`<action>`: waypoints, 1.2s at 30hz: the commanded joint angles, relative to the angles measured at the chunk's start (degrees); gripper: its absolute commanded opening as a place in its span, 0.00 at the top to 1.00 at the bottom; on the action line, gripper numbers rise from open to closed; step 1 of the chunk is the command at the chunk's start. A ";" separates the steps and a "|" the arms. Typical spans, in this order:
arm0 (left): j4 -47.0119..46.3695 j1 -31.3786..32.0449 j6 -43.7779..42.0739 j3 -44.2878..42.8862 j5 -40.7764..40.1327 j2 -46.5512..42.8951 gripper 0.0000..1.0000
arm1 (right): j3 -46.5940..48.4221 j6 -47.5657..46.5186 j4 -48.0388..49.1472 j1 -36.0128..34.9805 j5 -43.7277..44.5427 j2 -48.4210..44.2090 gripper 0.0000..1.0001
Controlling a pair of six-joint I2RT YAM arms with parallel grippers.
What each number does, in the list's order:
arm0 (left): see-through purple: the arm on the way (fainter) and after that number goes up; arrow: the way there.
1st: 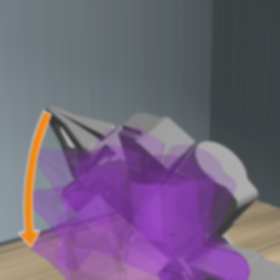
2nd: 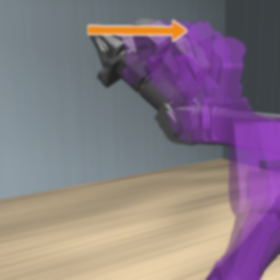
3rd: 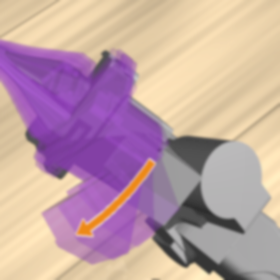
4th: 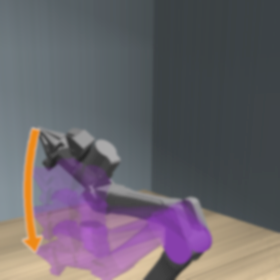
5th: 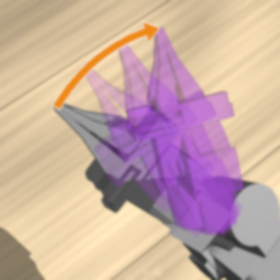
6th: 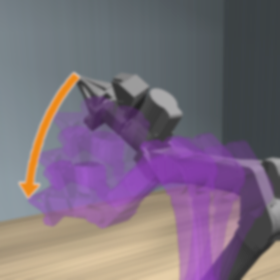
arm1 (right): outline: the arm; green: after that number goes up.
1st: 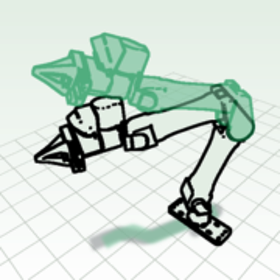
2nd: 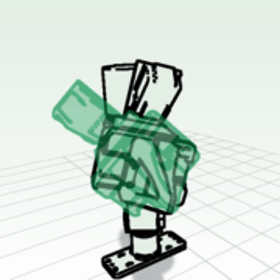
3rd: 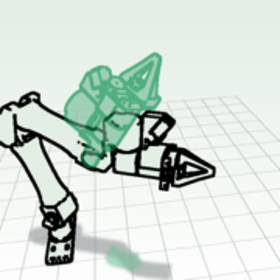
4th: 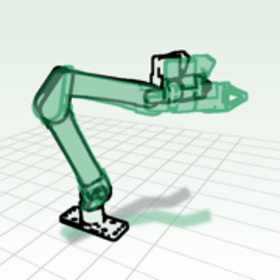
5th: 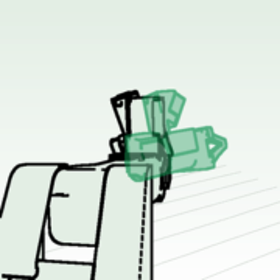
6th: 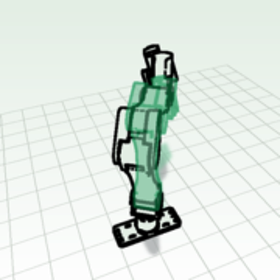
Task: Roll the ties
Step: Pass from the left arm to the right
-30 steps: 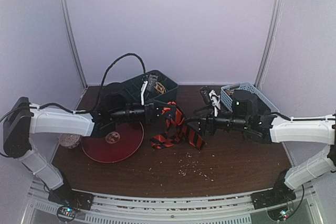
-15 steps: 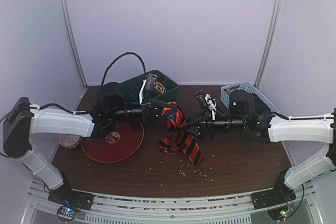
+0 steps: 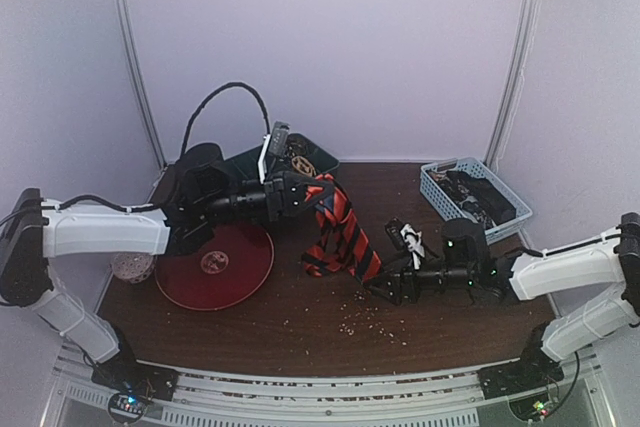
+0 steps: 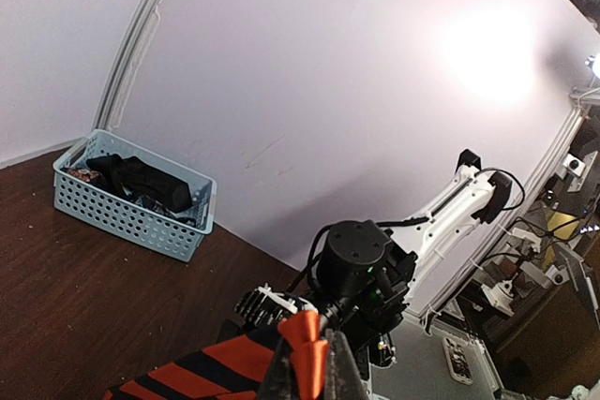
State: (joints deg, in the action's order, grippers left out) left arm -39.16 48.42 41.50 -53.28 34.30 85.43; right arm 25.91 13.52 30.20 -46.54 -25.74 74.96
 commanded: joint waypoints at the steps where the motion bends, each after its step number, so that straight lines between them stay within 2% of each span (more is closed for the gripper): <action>1: -1.01 -0.13 -1.31 -1.44 -1.91 -2.03 1.00 | -0.63 -0.25 7.21 -0.30 2.91 2.21 0.27; 4: -1.09 -0.13 -1.41 -0.69 -3.36 -2.65 1.00 | -0.20 -1.31 5.96 -0.31 3.83 2.81 0.32; 5: -1.12 -0.17 -1.36 -0.41 -3.77 -2.86 1.00 | -0.12 -1.52 5.74 -0.30 4.04 2.76 0.38; 7: -1.06 -0.24 -1.55 -0.05 -4.63 -3.22 1.00 | 0.33 -1.46 4.16 -0.34 6.24 1.99 0.70; 9: 0.07 -0.39 -2.44 0.00 -6.26 -3.50 1.00 | 1.46 -0.60 0.26 -0.26 10.24 0.35 0.92; 10: 1.48 -0.43 -3.12 -0.16 -7.53 -3.59 1.00 | 2.16 -0.14 -3.04 -0.16 11.68 -0.74 0.99; 12: 4.66 -0.75 -4.98 -0.48 -10.06 -3.56 1.00 | 5.29 1.91 -11.15 -0.18 15.72 -3.11 1.00; 16: 13.54 -0.86 -10.36 -2.39 -16.81 -2.90 1.00 | 12.04 7.49 -32.24 -0.21 16.67 -9.70 1.00; 19: 16.06 -0.88 -10.67 -2.39 -18.76 -1.82 1.00 | 12.39 10.69 -35.73 -0.22 16.06 -15.49 1.00; 22: 12.55 -0.80 -6.64 -1.31 -16.18 -0.51 0.99 | 13.88 12.70 -38.86 -0.26 17.05 -19.80 1.00; 24: 7.97 -0.78 -2.91 0.05 -13.04 0.24 0.93 | 16.17 13.30 -42.52 -0.21 20.26 -22.08 1.00; 28: 3.69 -0.68 1.62 2.87 -10.68 1.29 0.72 | 23.82 12.07 -52.15 -0.23 29.57 -25.43 1.00; 33: 7.98 -0.70 1.53 5.31 -13.51 3.75 0.50 | 30.28 11.30 -65.62 -0.13 39.76 -22.93 1.00; 36: 12.69 -0.70 -0.56 5.06 -14.75 4.71 0.45 | 35.56 14.55 -76.83 -0.13 46.89 -18.74 1.00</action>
State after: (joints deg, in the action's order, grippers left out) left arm -29.39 47.94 42.00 -48.73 21.12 88.55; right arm 56.82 25.23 -29.10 -46.59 9.15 51.90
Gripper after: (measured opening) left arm 0.535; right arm 0.011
